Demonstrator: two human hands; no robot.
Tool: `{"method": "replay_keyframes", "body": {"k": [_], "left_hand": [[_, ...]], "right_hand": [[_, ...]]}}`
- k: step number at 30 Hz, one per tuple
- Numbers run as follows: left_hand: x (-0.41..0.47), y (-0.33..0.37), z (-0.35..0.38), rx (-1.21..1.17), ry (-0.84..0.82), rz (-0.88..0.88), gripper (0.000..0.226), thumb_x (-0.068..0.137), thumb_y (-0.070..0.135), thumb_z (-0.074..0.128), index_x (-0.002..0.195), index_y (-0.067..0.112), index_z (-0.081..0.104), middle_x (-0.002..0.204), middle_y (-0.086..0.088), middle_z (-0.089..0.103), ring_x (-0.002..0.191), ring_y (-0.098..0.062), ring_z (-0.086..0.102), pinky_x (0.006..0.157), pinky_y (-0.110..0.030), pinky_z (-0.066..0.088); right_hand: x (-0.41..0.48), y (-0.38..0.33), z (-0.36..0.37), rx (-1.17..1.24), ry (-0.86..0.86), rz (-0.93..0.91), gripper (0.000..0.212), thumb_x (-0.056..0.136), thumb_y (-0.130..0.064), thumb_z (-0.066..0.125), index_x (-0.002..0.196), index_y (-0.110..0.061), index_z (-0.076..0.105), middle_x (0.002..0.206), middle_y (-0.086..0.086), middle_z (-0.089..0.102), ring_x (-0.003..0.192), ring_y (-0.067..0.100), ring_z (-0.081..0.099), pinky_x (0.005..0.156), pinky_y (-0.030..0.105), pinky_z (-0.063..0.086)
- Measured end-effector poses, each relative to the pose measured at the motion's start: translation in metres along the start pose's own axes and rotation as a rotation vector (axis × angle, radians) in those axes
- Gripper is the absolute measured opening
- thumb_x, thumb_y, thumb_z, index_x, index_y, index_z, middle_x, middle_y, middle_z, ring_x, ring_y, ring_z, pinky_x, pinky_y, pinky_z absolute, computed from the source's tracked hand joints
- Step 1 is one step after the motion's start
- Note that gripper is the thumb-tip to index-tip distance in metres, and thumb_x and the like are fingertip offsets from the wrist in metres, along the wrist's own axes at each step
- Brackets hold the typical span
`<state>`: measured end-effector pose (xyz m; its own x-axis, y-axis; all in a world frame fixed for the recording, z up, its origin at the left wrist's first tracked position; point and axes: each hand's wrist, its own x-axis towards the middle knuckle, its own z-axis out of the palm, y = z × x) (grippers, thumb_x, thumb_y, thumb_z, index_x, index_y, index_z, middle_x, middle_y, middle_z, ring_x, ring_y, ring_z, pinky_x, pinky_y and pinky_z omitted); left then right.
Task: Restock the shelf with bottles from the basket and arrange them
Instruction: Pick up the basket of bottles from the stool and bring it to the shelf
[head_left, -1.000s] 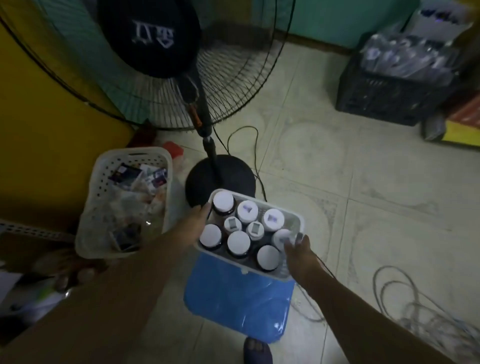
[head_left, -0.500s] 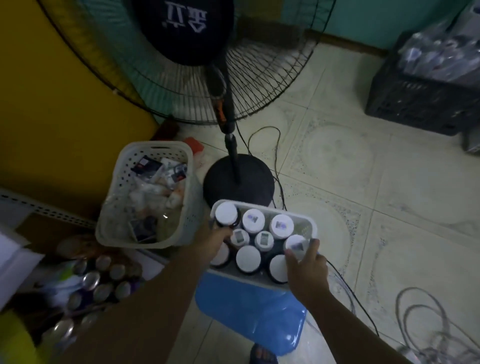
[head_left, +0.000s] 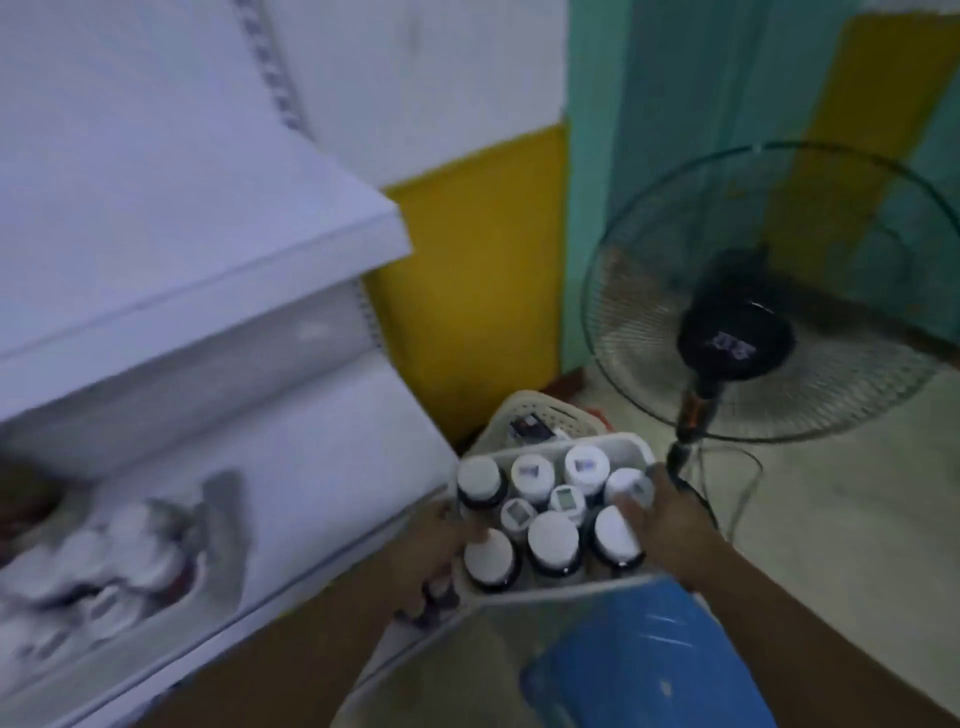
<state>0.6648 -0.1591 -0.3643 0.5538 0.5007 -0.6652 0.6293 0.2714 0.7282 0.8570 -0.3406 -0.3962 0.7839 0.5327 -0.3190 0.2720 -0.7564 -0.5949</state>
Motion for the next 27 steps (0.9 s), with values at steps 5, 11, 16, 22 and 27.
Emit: {"method": "replay_keyframes", "body": {"k": [5, 11, 16, 22, 27], "left_hand": [[-0.063, 0.014, -0.082, -0.200, 0.193, 0.041, 0.047, 0.066, 0.019, 0.079, 0.109, 0.010, 0.064, 0.105, -0.008, 0.069, 0.097, -0.026, 0.064, 0.084, -0.038, 0.053], [-0.070, -0.003, -0.157, -0.112, 0.364, 0.109, 0.055, 0.083, 0.007, 0.067, 0.132, 0.008, 0.042, 0.123, -0.002, 0.049, 0.116, -0.027, 0.051, 0.082, -0.027, 0.040], [-0.040, -0.022, -0.189, -0.049, 0.366, 0.098, 0.060, 0.083, -0.001, 0.064, 0.137, 0.007, 0.039, 0.132, -0.010, 0.052, 0.107, -0.026, 0.053, 0.077, -0.024, 0.038], [-0.006, -0.028, -0.211, -0.001, 0.334, 0.046, 0.067, 0.081, 0.010, 0.068, 0.140, 0.007, 0.037, 0.136, -0.012, 0.050, 0.123, -0.032, 0.050, 0.090, -0.032, 0.043], [0.006, -0.031, -0.233, 0.053, 0.301, 0.006, 0.104, 0.059, 0.031, 0.080, 0.147, 0.013, 0.025, 0.147, -0.012, 0.040, 0.130, -0.032, 0.044, 0.103, -0.044, 0.043]], "right_hand": [[0.007, -0.117, 0.016, -0.031, -0.033, -0.250, 0.067, 0.088, -0.053, 0.048, 0.138, -0.010, 0.037, 0.127, 0.023, 0.056, 0.112, 0.037, 0.056, 0.092, 0.041, 0.046], [0.006, -0.206, 0.071, -0.031, -0.137, -0.394, 0.053, 0.090, -0.045, 0.052, 0.125, -0.005, 0.045, 0.113, 0.028, 0.060, 0.100, 0.038, 0.059, 0.077, 0.039, 0.046], [0.025, -0.228, 0.110, -0.103, -0.214, -0.342, 0.053, 0.091, -0.043, 0.050, 0.127, -0.004, 0.043, 0.116, 0.028, 0.059, 0.105, 0.039, 0.058, 0.081, 0.038, 0.045], [0.035, -0.240, 0.134, -0.167, -0.217, -0.315, 0.046, 0.095, -0.035, 0.047, 0.125, 0.000, 0.047, 0.121, 0.027, 0.058, 0.109, 0.036, 0.057, 0.076, 0.031, 0.036], [0.044, -0.260, 0.146, -0.169, -0.222, -0.294, 0.058, 0.093, -0.045, 0.047, 0.132, -0.004, 0.044, 0.130, 0.023, 0.055, 0.117, 0.036, 0.053, 0.091, 0.034, 0.039]]}}
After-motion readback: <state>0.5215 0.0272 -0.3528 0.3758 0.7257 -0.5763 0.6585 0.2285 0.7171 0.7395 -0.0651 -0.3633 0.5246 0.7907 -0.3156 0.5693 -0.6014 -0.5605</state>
